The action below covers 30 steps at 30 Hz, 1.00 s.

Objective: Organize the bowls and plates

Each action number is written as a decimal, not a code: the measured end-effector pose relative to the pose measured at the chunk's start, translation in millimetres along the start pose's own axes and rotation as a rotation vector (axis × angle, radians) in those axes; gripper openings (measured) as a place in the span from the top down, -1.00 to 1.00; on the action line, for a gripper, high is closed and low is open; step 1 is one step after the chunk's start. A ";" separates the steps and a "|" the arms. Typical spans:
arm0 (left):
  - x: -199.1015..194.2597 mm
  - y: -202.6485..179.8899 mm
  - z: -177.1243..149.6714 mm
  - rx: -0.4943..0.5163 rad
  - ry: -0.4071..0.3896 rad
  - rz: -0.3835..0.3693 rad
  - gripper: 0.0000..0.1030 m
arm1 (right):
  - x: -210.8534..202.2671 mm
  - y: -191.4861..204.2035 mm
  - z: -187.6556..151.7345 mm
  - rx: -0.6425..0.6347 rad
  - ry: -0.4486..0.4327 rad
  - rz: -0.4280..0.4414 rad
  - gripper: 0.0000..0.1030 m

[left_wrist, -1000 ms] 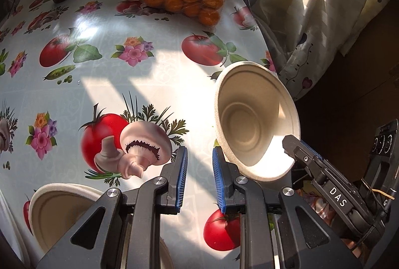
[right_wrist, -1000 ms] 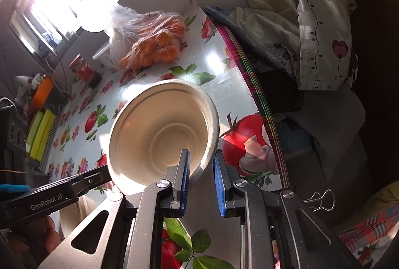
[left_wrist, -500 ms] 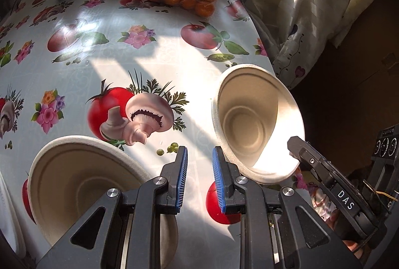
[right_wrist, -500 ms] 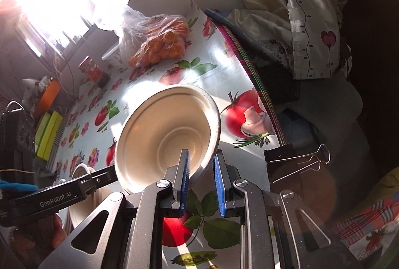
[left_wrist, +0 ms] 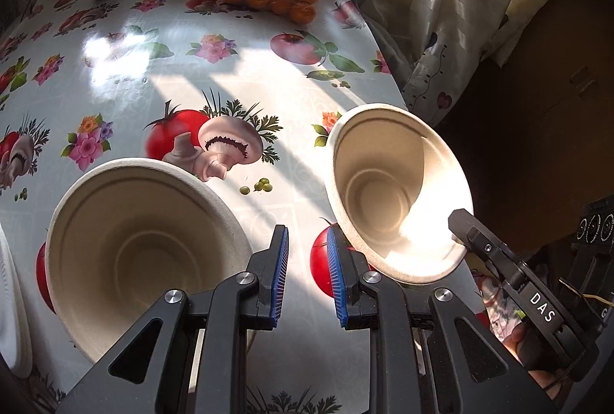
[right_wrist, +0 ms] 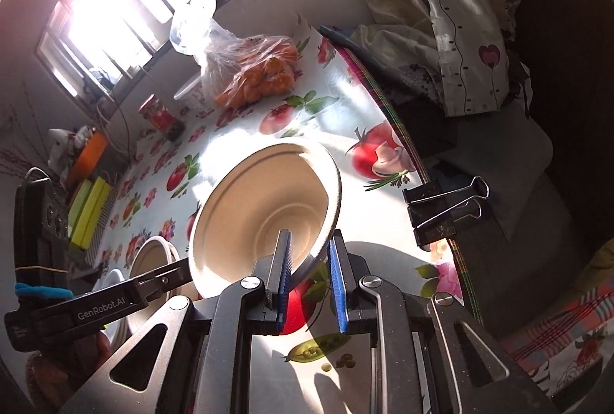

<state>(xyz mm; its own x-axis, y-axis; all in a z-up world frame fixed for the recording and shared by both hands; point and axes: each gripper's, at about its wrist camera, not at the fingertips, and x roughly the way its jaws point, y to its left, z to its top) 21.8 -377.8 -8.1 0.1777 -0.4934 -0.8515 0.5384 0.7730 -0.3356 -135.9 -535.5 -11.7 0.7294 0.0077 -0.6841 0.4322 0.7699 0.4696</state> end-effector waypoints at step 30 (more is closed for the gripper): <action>-94.9 69.9 -42.3 -0.078 -0.176 -0.012 0.59 | -21.1 93.0 -36.7 -0.122 -0.036 0.134 0.63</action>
<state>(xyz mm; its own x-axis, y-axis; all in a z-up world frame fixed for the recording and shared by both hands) 7.7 -260.2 32.2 0.3169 -0.5598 -0.7656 0.4772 0.7917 -0.3815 -130.5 -440.6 25.9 0.7955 0.0942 -0.5985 0.2640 0.8352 0.4824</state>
